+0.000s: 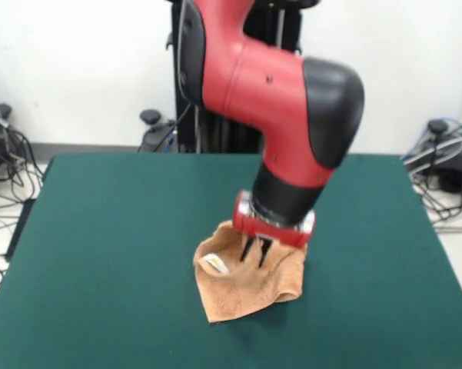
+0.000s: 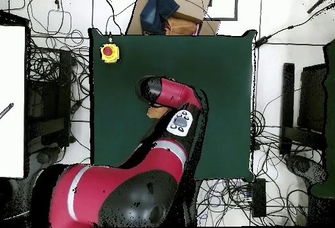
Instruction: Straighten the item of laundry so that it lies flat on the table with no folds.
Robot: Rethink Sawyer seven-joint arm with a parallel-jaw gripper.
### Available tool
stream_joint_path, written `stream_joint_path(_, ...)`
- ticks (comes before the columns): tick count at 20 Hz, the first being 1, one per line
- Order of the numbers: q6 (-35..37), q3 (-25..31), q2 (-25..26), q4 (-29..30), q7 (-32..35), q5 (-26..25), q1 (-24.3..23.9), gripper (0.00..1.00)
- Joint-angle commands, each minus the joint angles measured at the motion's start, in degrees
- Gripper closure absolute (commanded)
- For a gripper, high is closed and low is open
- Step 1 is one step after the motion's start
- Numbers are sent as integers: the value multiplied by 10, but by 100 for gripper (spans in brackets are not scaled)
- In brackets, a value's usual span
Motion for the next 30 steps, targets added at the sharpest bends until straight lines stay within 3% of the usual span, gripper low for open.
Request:
stream_joint_path(1,-55,90,-102,158,70,-27,-12,100)
stream_joint_path(12,-104,133,-158,262,69,-53,-23,100)
stream_joint_path(19,-98,113,-215,313,99,-53,3,100)
stream_joint_path(24,-33,82,-288,357,107,-42,30,100)
stream_joint_path(30,47,41,-351,370,115,-42,63,100)
